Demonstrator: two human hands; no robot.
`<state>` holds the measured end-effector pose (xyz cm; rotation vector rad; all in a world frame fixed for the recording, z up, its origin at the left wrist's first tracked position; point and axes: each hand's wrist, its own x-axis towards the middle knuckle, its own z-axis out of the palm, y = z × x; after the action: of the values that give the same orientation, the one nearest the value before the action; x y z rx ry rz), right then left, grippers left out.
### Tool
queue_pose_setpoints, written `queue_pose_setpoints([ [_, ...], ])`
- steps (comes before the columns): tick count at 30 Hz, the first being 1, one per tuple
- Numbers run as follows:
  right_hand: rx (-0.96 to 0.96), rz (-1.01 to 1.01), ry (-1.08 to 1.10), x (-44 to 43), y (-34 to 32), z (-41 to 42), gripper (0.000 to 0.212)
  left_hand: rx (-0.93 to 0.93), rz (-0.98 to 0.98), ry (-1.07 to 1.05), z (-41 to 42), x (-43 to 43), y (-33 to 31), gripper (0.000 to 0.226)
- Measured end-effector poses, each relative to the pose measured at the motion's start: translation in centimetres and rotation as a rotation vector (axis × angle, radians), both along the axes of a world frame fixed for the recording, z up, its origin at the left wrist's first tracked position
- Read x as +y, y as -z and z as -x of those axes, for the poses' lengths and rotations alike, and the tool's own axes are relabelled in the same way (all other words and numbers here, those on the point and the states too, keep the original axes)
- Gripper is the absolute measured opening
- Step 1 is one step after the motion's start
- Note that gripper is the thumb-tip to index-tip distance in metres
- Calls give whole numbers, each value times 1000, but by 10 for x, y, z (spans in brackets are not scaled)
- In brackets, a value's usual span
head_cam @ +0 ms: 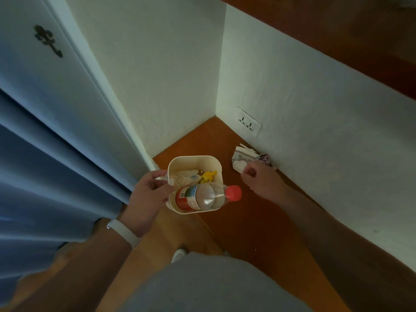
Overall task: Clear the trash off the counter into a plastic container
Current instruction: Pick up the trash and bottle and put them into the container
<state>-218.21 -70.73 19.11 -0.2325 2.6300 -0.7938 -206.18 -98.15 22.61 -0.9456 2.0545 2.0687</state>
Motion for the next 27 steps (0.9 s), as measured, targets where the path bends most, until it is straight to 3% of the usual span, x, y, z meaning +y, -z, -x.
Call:
queue_pose_setpoints([
  [5, -107, -131, 123, 30, 66, 7, 10, -9, 0, -35, -3, 1, 5, 34],
  [10, -100, -118, 281, 36, 101, 10, 64, -37, 14, -32, -1, 7, 4, 33],
  [15, -71, -191, 385, 34, 120, 15, 72, -41, 17, -31, 1, 14, 0, 33],
  [17, -68, -219, 376, 33, 123, 17, 69, -35, 21, -27, 3, 17, -3, 33],
  [27, -50, -200, 401, 45, 118, 13, 13, -32, 46, -15, 6, 21, -8, 33],
])
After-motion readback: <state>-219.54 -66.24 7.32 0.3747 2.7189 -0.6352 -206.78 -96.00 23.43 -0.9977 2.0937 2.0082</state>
